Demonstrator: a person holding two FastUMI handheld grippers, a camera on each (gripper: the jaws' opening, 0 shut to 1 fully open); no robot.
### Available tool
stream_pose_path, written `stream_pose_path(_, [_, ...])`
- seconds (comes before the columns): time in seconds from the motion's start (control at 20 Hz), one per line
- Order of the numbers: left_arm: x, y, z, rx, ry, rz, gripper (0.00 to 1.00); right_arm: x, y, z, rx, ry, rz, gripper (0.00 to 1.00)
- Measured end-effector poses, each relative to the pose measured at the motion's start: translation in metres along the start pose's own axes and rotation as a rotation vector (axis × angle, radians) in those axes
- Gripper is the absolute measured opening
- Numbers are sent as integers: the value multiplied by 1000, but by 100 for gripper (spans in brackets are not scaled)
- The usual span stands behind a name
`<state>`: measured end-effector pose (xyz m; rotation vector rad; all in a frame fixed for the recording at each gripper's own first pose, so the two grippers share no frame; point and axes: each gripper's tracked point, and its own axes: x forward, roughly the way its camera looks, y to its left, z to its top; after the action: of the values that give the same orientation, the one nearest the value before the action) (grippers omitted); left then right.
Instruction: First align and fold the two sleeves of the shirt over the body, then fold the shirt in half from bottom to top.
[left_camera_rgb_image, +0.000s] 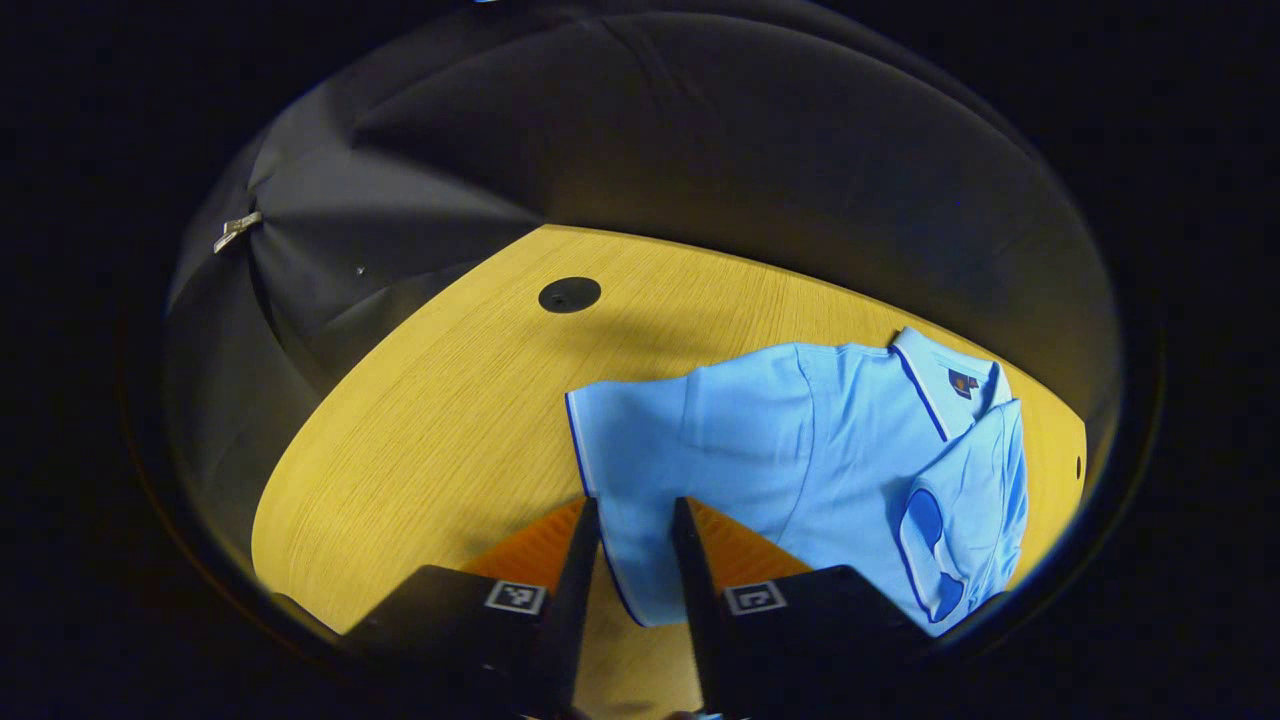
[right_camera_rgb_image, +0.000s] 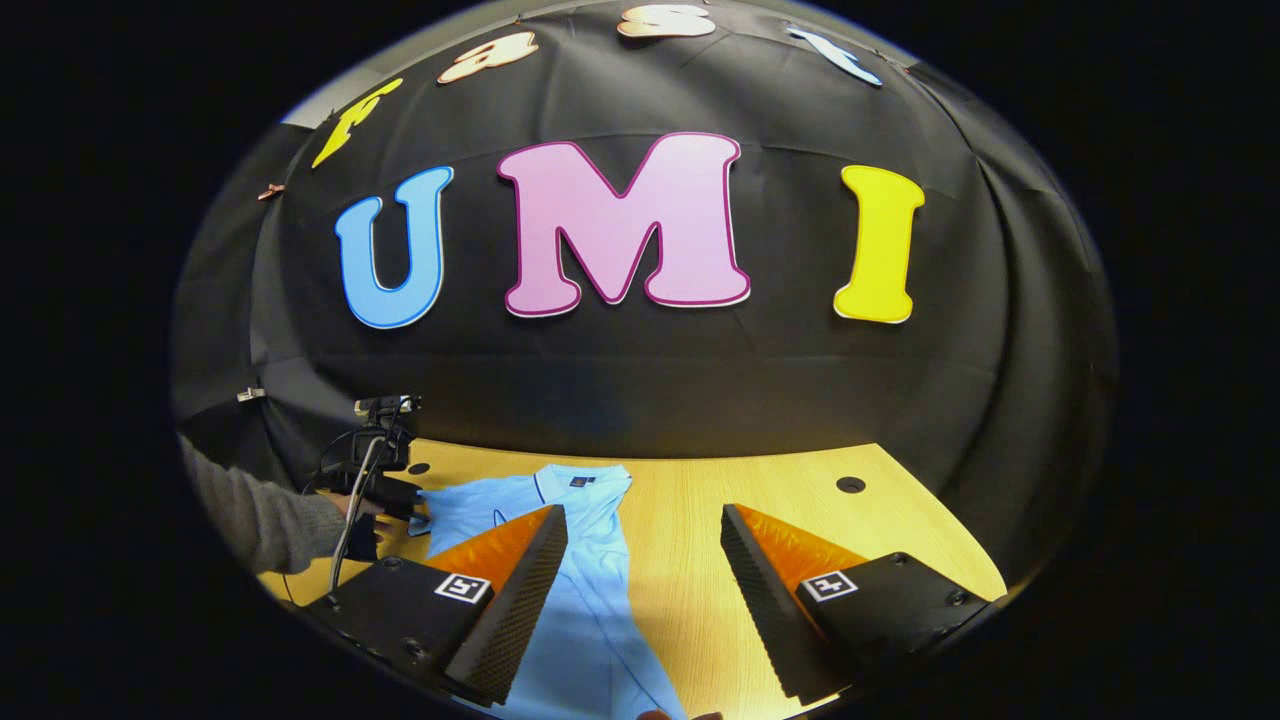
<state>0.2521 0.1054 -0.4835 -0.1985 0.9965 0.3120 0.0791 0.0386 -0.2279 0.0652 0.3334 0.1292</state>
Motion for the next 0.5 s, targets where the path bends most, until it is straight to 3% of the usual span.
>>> stream_pose_path(0.05, [0,-2,-1,2,5,-4,39,0,-1,-1,0,2,-1,96])
stream_pose_path(0.1, [-1,-4,0,2,10,-17,35,-1,-1,-2,0,4,-1,96])
stream_pose_path(0.2, [-1,-7,2,-6,8,-32,14,-2,-4,-2,-4,4,-1,96])
stream_pose_path(0.35, [-3,-8,4,-25,1,-41,6,-4,-6,-3,-8,5,-1,96])
stream_pose_path(0.5, [-5,-10,4,-35,-5,-54,6,-8,-9,-5,-10,7,-1,96])
